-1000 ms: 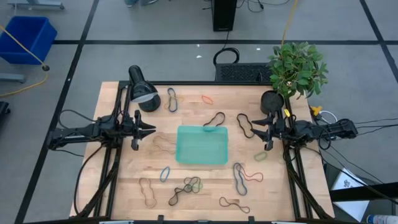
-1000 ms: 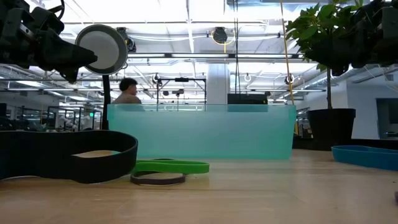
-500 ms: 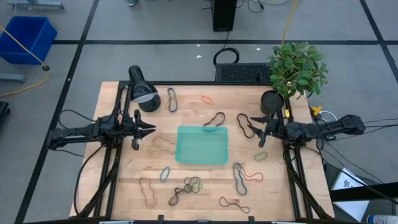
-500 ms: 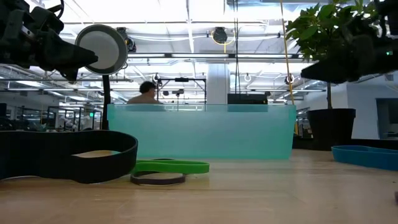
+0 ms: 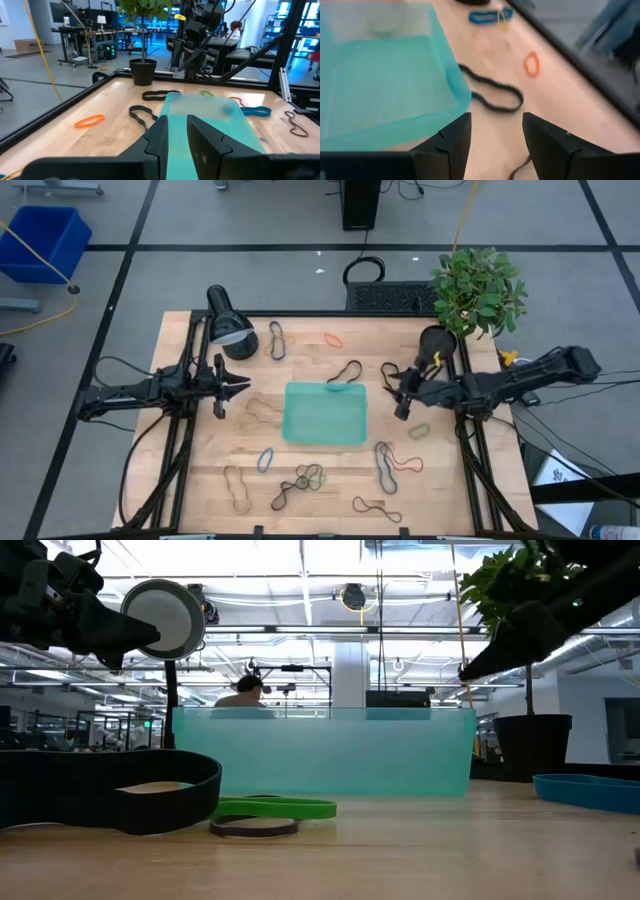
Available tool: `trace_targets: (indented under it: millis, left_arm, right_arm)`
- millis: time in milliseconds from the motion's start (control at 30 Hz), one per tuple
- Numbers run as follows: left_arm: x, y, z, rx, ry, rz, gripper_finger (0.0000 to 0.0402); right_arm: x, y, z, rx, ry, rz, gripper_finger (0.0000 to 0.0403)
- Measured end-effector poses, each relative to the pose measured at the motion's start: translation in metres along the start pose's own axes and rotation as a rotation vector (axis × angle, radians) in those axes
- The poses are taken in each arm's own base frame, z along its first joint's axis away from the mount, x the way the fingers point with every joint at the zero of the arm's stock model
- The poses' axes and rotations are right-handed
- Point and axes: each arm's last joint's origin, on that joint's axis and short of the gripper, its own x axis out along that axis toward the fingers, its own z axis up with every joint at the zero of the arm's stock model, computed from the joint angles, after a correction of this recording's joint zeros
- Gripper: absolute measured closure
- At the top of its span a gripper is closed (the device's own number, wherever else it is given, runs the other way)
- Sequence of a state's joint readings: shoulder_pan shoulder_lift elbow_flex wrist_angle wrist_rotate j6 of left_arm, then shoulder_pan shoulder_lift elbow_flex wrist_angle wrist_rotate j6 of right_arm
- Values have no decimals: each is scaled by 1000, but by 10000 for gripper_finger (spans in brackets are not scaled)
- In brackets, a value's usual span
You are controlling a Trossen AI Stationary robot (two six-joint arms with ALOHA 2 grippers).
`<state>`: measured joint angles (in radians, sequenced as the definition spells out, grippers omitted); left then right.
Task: Pick and place rubber bands into bin
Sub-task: Put the black rubber band into the green bin
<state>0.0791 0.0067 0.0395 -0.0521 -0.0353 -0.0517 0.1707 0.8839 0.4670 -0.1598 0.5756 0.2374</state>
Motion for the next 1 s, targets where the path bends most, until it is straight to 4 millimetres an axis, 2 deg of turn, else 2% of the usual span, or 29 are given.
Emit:
trace_targets:
  millis: [233, 467, 833, 1000]
  left_arm:
    - [0, 0, 0, -1, 1, 1, 325]
    - [0, 0, 0, -6, 1, 1, 325]
    - [0, 0, 0, -6, 3, 2, 325]
    - [0, 0, 0, -5, 3, 2, 325]
  right_arm:
    - [15, 6, -14, 146, 168, -65, 232]
    - [26, 1, -33, 245, 333, -181, 232]
    - [43, -1, -45, 236, 490, -159, 232]
    - [49, 0, -50, 251, 573, -91, 232]
